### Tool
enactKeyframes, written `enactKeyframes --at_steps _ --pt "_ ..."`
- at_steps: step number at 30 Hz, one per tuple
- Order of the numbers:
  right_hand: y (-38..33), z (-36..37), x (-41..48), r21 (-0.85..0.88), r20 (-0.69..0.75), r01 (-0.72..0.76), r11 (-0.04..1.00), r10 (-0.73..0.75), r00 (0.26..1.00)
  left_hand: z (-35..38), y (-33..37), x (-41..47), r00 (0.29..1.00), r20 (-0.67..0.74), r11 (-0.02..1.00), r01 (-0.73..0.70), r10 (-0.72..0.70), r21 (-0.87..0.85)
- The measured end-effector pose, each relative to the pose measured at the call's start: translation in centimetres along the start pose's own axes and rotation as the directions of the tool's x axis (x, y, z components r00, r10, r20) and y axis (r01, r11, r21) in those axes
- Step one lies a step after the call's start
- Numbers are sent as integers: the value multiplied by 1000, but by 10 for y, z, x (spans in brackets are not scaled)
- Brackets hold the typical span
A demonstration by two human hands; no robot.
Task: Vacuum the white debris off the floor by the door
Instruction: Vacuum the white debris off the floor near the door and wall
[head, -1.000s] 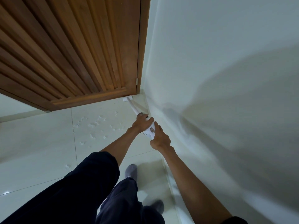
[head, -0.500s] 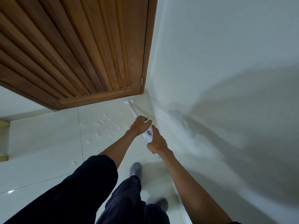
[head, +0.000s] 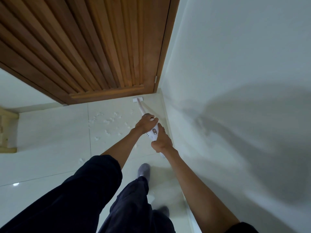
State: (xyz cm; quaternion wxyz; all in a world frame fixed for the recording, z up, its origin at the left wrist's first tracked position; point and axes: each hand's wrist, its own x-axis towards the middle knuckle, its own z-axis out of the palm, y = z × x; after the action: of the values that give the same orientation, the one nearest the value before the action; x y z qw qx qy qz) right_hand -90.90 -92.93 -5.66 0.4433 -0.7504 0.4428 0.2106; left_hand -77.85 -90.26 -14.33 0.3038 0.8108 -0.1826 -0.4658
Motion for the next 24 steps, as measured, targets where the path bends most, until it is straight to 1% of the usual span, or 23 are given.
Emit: enactKeyframes --at_steps 6,11,14,19,24 --pt "6 17 -17 -37 9 -3 999 4 1000 8 -33 -7 999 -15 999 28 -29 -21" --pt "22 31 -39 -123 4 -22 992 22 1000 27 -54 -23 999 -16 999 37 -37 7" --pt "33 39 -52 -115 6 -20 993 21 1000 41 -67 -34 999 -13 999 38 -38 -3" --pt "51 50 -74 -72 30 -62 995 64 997 59 -70 -61 998 -9 998 55 -55 -22" --pt "68 60 -101 -146 19 -33 989 36 999 76 -75 -93 999 -14 999 41 -41 -20"
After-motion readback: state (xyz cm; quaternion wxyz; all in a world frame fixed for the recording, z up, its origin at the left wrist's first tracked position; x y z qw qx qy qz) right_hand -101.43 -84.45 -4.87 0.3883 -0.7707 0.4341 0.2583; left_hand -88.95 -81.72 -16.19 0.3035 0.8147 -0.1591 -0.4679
